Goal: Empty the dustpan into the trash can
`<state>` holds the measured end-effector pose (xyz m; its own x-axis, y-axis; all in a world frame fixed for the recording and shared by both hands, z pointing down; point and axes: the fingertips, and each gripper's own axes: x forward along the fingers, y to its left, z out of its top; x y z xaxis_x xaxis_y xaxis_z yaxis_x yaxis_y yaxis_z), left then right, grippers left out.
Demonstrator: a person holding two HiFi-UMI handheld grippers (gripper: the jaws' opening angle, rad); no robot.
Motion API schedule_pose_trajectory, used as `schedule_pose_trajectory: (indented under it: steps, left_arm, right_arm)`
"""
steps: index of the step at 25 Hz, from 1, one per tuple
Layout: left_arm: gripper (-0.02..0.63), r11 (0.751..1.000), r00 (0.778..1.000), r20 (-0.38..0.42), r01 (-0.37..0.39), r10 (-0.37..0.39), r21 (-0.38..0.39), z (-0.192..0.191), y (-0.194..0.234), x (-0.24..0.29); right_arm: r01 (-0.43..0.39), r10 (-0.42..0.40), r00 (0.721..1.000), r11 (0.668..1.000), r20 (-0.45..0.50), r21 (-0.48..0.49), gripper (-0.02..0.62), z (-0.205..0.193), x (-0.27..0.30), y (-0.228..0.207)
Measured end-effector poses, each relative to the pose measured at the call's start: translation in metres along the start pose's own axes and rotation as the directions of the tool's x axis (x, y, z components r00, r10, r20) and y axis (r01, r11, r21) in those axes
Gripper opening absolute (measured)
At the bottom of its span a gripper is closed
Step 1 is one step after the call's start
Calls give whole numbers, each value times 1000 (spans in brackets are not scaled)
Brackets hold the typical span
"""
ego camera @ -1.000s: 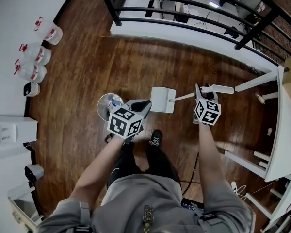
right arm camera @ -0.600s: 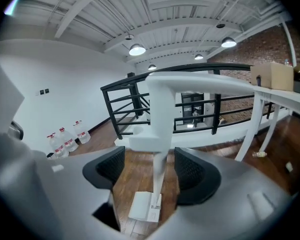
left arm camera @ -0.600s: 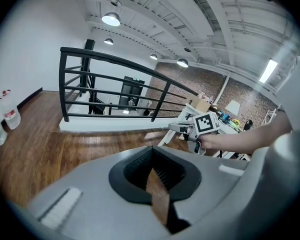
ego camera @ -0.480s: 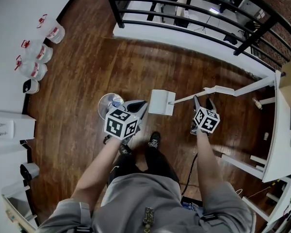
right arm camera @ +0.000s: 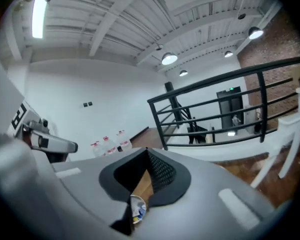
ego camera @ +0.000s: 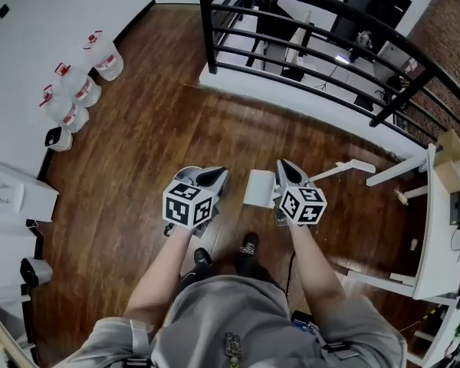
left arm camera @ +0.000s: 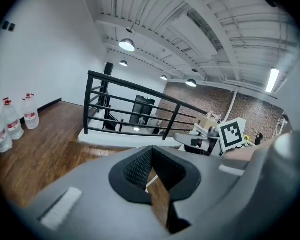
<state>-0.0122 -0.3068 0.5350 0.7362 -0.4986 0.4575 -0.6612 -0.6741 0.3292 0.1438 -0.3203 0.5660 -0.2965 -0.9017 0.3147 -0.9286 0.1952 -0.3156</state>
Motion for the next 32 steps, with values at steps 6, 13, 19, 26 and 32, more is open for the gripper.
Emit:
schedule_pose_trajectory:
  steps: [6,13,19,26,32]
  left_arm:
    - [5,999,992,116,-48,46,10,31,25,-79]
    - [5,992,973,201,-119,110,34,63,55,-158]
    - [5,992,968,227,-122,111,33,57,61,-200]
    - [5,991,962,248,-130,115,45,52,67,-234]
    - [5,989,961,247,-140,126,40,48,71,-242]
  right_arm:
    - [-170,180,977,982,117,-86,0,80,6,118]
    - [-284,311,945,935,105,-211,0,114,6,235]
    - [-356,383,922,898,61,-258,0,101,-1,300]
    - [-385,415,909,876,47,-290,0,94,-11,340]
    - [-390,419,907,872,36,-297,0,89,-14,349]
